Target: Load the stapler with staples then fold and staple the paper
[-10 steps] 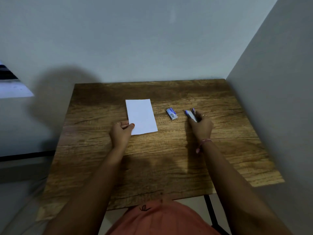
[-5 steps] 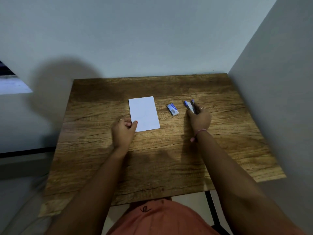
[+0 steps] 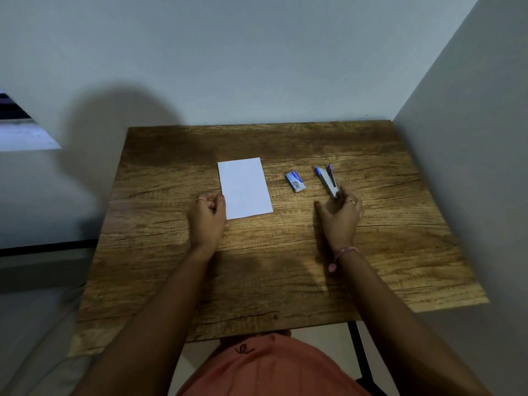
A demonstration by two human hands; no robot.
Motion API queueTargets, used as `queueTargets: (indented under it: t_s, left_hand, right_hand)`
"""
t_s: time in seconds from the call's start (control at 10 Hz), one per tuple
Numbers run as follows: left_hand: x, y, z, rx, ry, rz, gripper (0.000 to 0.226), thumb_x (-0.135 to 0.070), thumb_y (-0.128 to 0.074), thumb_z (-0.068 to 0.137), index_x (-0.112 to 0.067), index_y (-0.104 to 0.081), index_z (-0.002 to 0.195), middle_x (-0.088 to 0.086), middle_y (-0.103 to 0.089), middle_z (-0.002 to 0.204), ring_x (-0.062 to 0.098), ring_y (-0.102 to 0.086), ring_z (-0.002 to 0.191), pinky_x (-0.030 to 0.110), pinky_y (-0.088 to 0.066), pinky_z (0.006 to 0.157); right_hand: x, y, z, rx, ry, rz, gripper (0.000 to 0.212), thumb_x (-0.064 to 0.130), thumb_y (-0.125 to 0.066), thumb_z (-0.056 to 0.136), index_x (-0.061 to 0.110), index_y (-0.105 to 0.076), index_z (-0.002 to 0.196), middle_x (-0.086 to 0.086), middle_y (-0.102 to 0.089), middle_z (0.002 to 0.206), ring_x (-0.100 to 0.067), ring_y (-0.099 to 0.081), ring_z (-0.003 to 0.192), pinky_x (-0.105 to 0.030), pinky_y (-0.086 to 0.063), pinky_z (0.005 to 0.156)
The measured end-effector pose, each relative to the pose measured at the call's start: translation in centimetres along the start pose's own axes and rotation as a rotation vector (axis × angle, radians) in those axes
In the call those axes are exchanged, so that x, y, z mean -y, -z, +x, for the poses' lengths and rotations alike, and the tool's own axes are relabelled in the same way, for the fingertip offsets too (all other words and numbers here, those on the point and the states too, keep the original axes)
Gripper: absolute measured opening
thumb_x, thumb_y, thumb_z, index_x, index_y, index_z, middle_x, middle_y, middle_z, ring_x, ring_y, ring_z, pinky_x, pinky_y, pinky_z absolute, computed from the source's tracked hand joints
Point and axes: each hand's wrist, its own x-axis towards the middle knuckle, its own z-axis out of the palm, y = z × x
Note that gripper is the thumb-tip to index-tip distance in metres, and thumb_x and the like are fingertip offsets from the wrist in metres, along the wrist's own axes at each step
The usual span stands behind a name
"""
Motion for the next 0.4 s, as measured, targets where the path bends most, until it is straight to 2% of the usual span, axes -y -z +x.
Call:
queueTargets:
  t_s: [0.1, 0.2, 0.3, 0.4]
  left_hand:
    - [0.1, -0.1, 0.1, -0.054, 0.067, -0.058, 0.016, -0.021, -0.052, 0.096, -0.007, -0.061, 0.099, -0.009, -0.056, 0.070, 0.007, -0.060, 0.051, 0.025, -0.055, 0.044]
    - [-0.4, 0.2, 0.0, -0.071, 0.099, -0.103, 0.017, -0.021, -0.053, 0.096, -0.006, -0.061, 0.097, -0.007, -0.053, 0.066, 0.011, -0.058, 0.049, 0.017, -0.049, 0.037]
    - [-0.7, 0.4, 0.1, -0.085, 0.105, -0.129, 0.018, -0.025, -0.053, 0.096, -0.010, -0.061, 0.103, 0.000, -0.061, 0.081, 0.021, -0.064, 0.066, 0.014, -0.045, 0.036]
    - [-1.3, 0.8, 0.2, -0.104, 0.082, -0.111, 0.017, -0.026, -0.053, 0.096, -0.013, -0.061, 0.104, 0.006, -0.065, 0.091, 0.028, -0.067, 0.080, 0.031, -0.056, 0.054]
  right_hand:
    - [-0.2, 0.0, -0.7, -0.004, 0.005, 0.015, 0.065, 0.026, -0.076, 0.077, 0.015, -0.047, 0.134, -0.007, -0.044, 0.135, -0.025, -0.035, 0.127, -0.036, -0.032, 0.108]
    - [0.2, 0.0, -0.7, 0.001, -0.015, 0.004, 0.064, 0.024, -0.076, 0.077, 0.016, -0.048, 0.134, -0.006, -0.043, 0.135, -0.025, -0.034, 0.127, -0.033, -0.031, 0.104]
    - [0.7, -0.2, -0.4, -0.017, -0.034, -0.061, 0.063, 0.022, -0.076, 0.076, 0.015, -0.047, 0.132, -0.007, -0.042, 0.136, -0.025, -0.034, 0.128, -0.036, -0.032, 0.106]
    - [1.3, -0.3, -0.2, -0.021, -0.015, -0.087, 0.060, 0.020, -0.074, 0.077, 0.016, -0.047, 0.132, -0.007, -0.042, 0.135, -0.026, -0.035, 0.127, -0.038, -0.033, 0.106]
